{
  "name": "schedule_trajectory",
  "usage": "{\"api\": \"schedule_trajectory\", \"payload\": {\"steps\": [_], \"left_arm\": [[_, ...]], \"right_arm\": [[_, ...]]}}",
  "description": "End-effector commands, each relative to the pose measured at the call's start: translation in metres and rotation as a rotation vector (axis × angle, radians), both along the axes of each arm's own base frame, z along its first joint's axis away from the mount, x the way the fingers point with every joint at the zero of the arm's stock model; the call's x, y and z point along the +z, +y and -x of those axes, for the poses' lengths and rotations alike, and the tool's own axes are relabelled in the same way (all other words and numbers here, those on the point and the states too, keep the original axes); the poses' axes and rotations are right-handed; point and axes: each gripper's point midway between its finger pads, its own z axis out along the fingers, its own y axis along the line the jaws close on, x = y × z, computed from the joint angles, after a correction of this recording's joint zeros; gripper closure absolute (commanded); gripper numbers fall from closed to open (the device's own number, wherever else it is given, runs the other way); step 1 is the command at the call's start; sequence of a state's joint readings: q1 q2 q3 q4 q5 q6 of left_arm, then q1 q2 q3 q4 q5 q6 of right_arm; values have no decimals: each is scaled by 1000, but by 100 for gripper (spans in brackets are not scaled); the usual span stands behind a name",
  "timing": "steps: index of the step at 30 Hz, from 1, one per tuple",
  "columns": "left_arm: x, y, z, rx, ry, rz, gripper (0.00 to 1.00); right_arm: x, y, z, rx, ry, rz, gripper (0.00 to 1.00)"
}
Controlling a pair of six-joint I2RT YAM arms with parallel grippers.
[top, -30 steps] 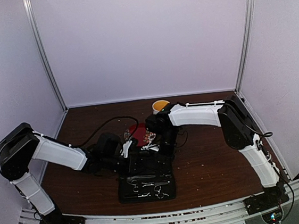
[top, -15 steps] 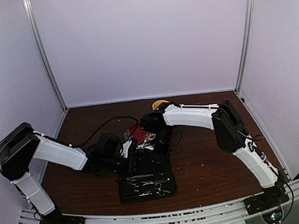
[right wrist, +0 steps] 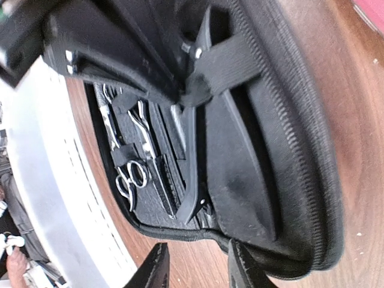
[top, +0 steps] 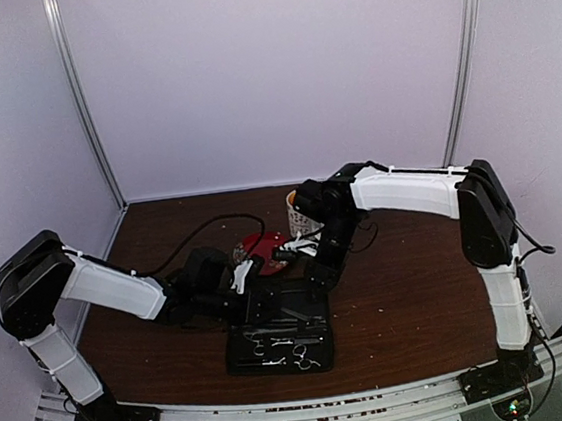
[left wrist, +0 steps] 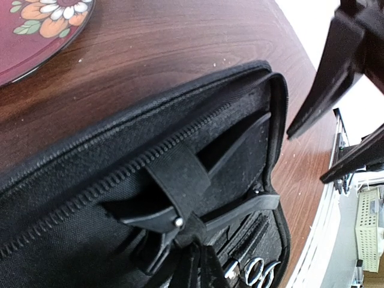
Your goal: Sort the hair-cutting tools
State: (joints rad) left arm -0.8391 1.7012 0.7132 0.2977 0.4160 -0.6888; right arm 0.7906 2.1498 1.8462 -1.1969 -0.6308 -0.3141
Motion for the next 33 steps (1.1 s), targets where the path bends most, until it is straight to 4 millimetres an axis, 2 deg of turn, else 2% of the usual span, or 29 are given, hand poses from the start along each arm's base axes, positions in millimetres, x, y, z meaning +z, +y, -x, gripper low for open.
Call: {"api": "schedule_trajectory", "payload": {"steps": [1,3,5,8,12,14,20,22,26,33], "left_arm": [[25,-15,-5,-38,-68,77,100],[24,-15,-6,-35,-68,75,100],[23,-14,-5,-33,-67,74,100],[25,-16,-5,-37,-65,80,100],[26,-17,-7,-35,-65,84,100],[24,-18,-9,-31,-61,82,100],[19,-20,-11,-24,-33,72,100],[18,-21,-11,-22,-26,68,100],[16,-21,-10,-24,-20,64,100],[9,-17,-10,-17,-2,53,100]], "right_arm": [[-3,0,4,26,-106,-43,67],[4,0,3,18,-185,-73,68],[0,-10,6,-2,-240,-88,69],[7,-19,2,-11,-359,-118,71],[13,-23,5,51,-521,-93,72],[13,-22,7,97,-614,-51,72],[13,-1,33,301,-820,20,74],[13,2,35,354,-902,68,74],[4,9,42,463,-997,148,74],[-21,7,50,603,-1044,265,72]]}}
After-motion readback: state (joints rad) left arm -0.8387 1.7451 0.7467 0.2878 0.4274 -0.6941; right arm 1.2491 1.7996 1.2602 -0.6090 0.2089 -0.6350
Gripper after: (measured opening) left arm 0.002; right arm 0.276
